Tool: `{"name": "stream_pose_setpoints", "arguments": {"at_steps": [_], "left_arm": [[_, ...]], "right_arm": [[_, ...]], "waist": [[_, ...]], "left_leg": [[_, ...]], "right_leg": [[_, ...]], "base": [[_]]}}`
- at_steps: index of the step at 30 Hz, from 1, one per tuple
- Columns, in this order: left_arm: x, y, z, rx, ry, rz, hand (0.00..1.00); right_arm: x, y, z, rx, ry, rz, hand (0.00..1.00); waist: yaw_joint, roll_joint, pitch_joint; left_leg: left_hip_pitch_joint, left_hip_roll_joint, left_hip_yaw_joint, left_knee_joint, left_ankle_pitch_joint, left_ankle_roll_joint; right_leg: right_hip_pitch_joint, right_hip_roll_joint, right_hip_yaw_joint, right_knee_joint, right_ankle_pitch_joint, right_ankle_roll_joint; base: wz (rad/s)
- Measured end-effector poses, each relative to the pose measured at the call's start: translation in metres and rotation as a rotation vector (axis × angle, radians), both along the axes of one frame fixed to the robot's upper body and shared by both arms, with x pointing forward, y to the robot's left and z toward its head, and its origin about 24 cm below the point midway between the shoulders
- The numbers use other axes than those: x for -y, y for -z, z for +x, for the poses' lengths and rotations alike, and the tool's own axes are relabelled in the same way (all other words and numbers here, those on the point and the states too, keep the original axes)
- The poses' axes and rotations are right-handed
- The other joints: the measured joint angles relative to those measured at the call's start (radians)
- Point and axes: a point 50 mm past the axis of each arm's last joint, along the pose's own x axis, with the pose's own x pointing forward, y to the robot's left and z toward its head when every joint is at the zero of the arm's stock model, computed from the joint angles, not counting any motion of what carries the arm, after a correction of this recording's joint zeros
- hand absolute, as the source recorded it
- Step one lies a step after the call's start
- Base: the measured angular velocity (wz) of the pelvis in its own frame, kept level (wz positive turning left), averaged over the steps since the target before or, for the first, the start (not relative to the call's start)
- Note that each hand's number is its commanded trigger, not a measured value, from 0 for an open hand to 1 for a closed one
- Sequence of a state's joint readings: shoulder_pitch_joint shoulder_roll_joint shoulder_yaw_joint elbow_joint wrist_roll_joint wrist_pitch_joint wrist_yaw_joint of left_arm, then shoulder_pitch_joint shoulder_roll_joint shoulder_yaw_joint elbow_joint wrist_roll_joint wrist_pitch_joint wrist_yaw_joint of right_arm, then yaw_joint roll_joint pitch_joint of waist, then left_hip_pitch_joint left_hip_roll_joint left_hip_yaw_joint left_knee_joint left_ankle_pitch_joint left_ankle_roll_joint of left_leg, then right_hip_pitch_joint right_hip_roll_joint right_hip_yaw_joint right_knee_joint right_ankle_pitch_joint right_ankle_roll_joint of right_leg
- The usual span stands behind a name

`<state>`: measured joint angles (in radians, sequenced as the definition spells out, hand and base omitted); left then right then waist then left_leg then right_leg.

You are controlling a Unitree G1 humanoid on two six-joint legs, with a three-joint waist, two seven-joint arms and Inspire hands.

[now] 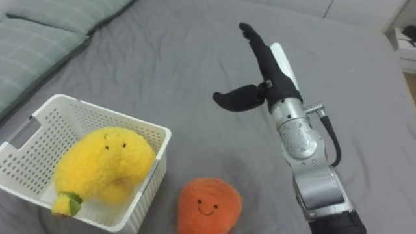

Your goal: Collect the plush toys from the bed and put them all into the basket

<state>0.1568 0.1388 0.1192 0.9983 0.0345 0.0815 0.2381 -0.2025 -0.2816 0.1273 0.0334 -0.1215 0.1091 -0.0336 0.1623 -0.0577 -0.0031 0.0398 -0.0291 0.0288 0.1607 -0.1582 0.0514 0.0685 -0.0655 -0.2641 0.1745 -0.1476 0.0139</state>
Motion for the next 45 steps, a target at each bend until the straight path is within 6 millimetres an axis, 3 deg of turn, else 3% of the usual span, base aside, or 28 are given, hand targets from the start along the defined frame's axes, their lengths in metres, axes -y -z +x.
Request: {"name": "stream_pose_setpoints", "arguments": {"at_steps": [7, 17, 21, 30, 37, 40, 45], "left_arm": [[0.0, 0.0, 0.0, -0.009, -0.006, 0.006, 0.0], [0.002, 0.001, 0.0, -0.007, -0.013, 0.013, 0.0], [0.003, 0.001, 0.0, -0.006, -0.015, 0.01, 0.0], [0.002, 0.0, 0.003, 0.002, 0.002, -0.001, 0.0], [0.001, 0.0, 0.002, -0.001, 0.004, -0.008, 0.0], [0.001, 0.001, 0.001, -0.006, 0.008, -0.021, 0.0], [0.001, 0.001, 0.0, -0.011, 0.011, -0.022, 0.0]], "right_arm": [[0.018, 0.01, -0.009, -0.042, 0.057, 0.033, 0.0], [0.02, 0.041, -0.02, -0.205, -0.01, 0.04, 0.0], [0.013, 0.062, -0.024, -0.311, -0.062, 0.022, 0.0], [-0.01, 0.093, -0.045, -0.514, -0.264, -0.043, 0.0], [-0.018, 0.098, -0.049, -0.57, -0.346, -0.062, 0.0], [-0.02, 0.099, -0.05, -0.591, -0.374, -0.082, 0.0], [-0.026, 0.106, -0.056, -0.664, -0.441, -0.097, 0.0]], "waist": [[-0.059, -0.003, 0.0024], [-0.064, -0.012, 0.0089], [-0.065, -0.014, 0.0095], [-0.026, -0.011, 0.0112], [-0.007, -0.032, 0.0009], [0.005, -0.044, 0.0077], [0.024, -0.055, 0.0087]], "left_leg": [[0.012, 0.002, 0.025, -0.01, -0.001, 0.0], [0.005, 0.003, 0.028, -0.017, -0.001, 0.0], [0.004, 0.003, 0.026, -0.018, -0.001, 0.0], [0.0, 0.003, 0.023, -0.018, -0.002, 0.0], [-0.012, 0.002, 0.02, -0.016, -0.002, 0.0], [-0.013, 0.002, 0.019, -0.017, -0.002, 0.0], [-0.013, 0.002, 0.013, -0.017, -0.003, -0.001]], "right_leg": [[-0.004, 0.01, 0.038, -0.003, 0.002, 0.0], [-0.016, 0.011, 0.043, -0.004, 0.002, 0.0], [-0.015, 0.011, 0.042, -0.005, 0.002, 0.0], [-0.019, 0.012, 0.039, -0.005, 0.002, 0.0], [-0.032, 0.011, 0.031, -0.005, 0.002, 0.0], [-0.03, 0.011, 0.03, -0.006, 0.002, 0.0], [-0.03, 0.012, 0.027, -0.007, 0.002, 0.0]], "base": [[-0.12], [-0.01], [0.0], [0.0], [0.0], [0.0], [0.02]]}}
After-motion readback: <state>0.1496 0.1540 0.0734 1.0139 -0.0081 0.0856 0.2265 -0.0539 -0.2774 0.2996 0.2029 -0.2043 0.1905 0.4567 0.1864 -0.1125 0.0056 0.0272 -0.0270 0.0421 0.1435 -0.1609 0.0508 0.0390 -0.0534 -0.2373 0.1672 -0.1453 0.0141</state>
